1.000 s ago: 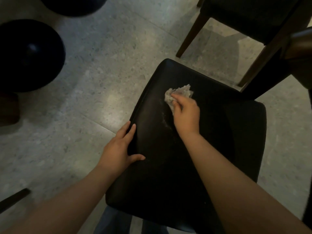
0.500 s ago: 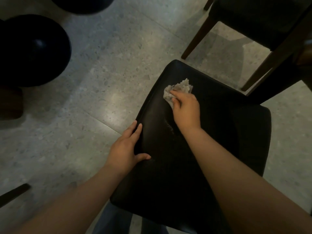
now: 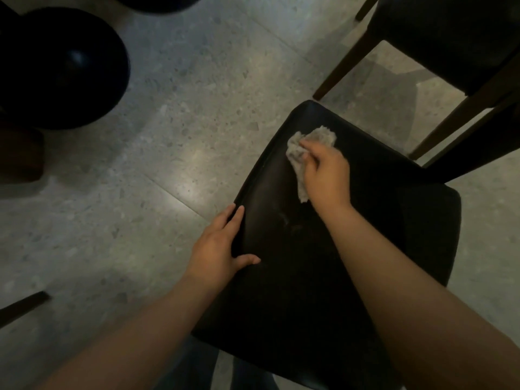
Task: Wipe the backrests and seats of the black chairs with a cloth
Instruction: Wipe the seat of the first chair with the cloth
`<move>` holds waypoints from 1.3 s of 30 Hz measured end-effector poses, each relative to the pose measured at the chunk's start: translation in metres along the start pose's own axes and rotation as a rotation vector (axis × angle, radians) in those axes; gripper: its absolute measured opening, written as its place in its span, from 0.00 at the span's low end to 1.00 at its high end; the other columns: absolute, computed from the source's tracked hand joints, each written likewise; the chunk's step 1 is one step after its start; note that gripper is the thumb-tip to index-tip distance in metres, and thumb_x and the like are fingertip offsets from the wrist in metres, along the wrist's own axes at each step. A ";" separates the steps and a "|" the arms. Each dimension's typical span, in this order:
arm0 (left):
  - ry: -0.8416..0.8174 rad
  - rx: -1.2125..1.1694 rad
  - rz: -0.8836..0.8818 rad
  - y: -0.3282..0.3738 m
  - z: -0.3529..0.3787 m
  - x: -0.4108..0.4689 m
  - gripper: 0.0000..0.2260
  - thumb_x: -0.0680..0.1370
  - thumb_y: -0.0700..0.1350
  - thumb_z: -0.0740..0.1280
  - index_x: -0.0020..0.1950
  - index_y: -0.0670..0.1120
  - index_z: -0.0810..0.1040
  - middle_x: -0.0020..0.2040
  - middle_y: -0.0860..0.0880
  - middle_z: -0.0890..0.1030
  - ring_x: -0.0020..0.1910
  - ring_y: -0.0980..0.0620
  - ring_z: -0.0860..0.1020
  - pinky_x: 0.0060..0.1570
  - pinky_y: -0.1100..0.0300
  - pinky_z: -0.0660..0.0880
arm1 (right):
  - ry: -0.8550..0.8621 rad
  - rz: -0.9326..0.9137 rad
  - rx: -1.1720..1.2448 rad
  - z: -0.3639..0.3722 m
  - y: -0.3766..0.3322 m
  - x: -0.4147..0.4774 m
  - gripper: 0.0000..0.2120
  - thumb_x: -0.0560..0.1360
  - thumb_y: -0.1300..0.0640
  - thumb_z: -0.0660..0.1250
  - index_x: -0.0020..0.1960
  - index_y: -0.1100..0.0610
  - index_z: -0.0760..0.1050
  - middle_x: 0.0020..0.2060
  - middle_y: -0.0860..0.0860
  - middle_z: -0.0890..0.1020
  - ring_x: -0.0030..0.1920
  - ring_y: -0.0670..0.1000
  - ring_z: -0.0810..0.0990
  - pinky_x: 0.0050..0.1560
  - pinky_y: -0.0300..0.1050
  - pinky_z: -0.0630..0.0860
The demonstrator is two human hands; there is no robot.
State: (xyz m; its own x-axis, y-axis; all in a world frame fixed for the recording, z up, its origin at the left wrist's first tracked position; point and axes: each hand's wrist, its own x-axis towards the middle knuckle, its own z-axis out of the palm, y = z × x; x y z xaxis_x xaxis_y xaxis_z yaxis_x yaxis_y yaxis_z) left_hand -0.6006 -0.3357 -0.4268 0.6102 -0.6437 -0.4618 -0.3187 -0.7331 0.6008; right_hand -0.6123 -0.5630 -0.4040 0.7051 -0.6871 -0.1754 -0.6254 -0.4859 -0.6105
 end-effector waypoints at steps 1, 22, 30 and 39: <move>-0.002 -0.008 0.000 0.000 0.000 0.000 0.47 0.69 0.58 0.76 0.80 0.53 0.53 0.80 0.53 0.53 0.77 0.52 0.56 0.75 0.55 0.59 | 0.010 0.020 -0.012 0.006 -0.001 0.007 0.16 0.80 0.59 0.62 0.67 0.51 0.74 0.64 0.48 0.77 0.64 0.46 0.73 0.65 0.39 0.68; 0.017 -0.164 -0.129 -0.019 0.004 -0.017 0.45 0.67 0.57 0.77 0.79 0.51 0.59 0.72 0.53 0.65 0.70 0.55 0.65 0.69 0.64 0.61 | -0.147 -0.097 -0.202 0.031 -0.029 0.005 0.15 0.80 0.60 0.61 0.65 0.52 0.75 0.64 0.54 0.74 0.62 0.49 0.73 0.64 0.39 0.65; 0.018 -0.154 -0.127 -0.020 0.005 -0.016 0.45 0.67 0.58 0.77 0.78 0.50 0.59 0.71 0.53 0.65 0.70 0.54 0.65 0.69 0.64 0.61 | -0.457 -0.196 -0.176 0.011 -0.042 0.008 0.15 0.82 0.59 0.58 0.65 0.53 0.76 0.59 0.46 0.75 0.46 0.38 0.73 0.45 0.16 0.61; 0.028 -0.148 -0.131 -0.020 0.007 -0.014 0.45 0.67 0.57 0.78 0.78 0.49 0.60 0.71 0.52 0.66 0.70 0.53 0.66 0.67 0.66 0.60 | -0.361 -0.285 -0.213 0.033 -0.029 -0.030 0.15 0.79 0.62 0.61 0.63 0.52 0.78 0.62 0.53 0.78 0.66 0.51 0.70 0.69 0.40 0.63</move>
State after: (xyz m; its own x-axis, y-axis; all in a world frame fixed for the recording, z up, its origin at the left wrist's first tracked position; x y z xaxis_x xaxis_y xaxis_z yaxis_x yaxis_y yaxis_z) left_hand -0.6077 -0.3131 -0.4370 0.6600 -0.5369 -0.5254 -0.1266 -0.7689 0.6267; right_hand -0.6043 -0.5103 -0.4069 0.9049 -0.2984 -0.3034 -0.4186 -0.7523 -0.5087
